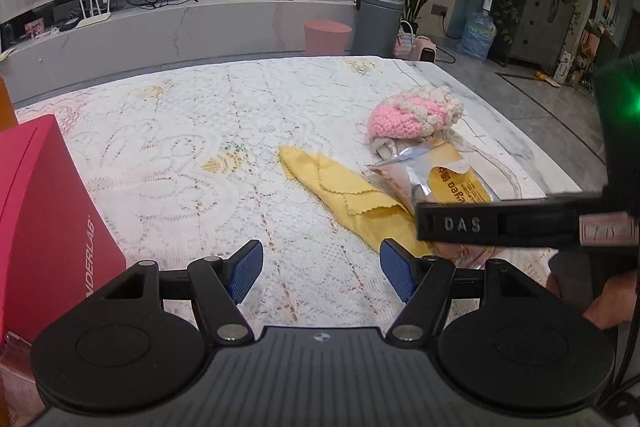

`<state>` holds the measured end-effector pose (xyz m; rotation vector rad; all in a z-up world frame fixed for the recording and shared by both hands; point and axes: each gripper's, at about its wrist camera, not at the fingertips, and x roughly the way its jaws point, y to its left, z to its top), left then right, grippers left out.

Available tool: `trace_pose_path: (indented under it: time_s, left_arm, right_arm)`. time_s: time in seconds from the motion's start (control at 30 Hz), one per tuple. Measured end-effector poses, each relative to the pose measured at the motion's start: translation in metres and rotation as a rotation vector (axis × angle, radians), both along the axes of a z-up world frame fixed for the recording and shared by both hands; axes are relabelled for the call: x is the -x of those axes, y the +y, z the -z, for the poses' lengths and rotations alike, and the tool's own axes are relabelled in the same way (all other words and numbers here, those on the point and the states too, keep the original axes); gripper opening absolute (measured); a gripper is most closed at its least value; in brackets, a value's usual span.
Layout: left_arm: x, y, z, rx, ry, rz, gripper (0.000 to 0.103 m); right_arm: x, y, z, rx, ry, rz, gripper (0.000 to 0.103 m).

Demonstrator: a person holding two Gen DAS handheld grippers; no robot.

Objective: Organize soft objects
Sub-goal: 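Grasp the yellow Deeyeo snack bag with the right tool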

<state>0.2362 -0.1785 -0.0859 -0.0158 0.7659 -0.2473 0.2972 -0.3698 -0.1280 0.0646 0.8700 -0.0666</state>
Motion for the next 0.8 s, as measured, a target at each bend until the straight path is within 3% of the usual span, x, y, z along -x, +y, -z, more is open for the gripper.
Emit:
trace_pose_path:
  time_s: [0.07, 0.23, 0.57, 0.8]
  left_arm:
    - [0.0, 0.004, -0.002, 0.009, -0.002, -0.005, 0.079]
    - [0.0, 0.02, -0.006, 0.054, 0.006, -0.023, 0.079]
    - [0.004, 0.015, -0.004, 0.044, 0.023, 0.01, 0.079]
    - [0.005, 0.013, -0.002, 0.031, 0.028, 0.003, 0.078]
  right_arm:
    - [0.002, 0.0, -0.001, 0.011, -0.005, 0.0, 0.073]
    - [0.008, -0.001, -0.011, -0.009, 0.047, 0.0, 0.065]
    - [0.057, 0.007, -0.021, -0.022, 0.185, -0.079, 0.066]
    - [0.043, 0.016, -0.016, 0.013, 0.199, -0.118, 0.069]
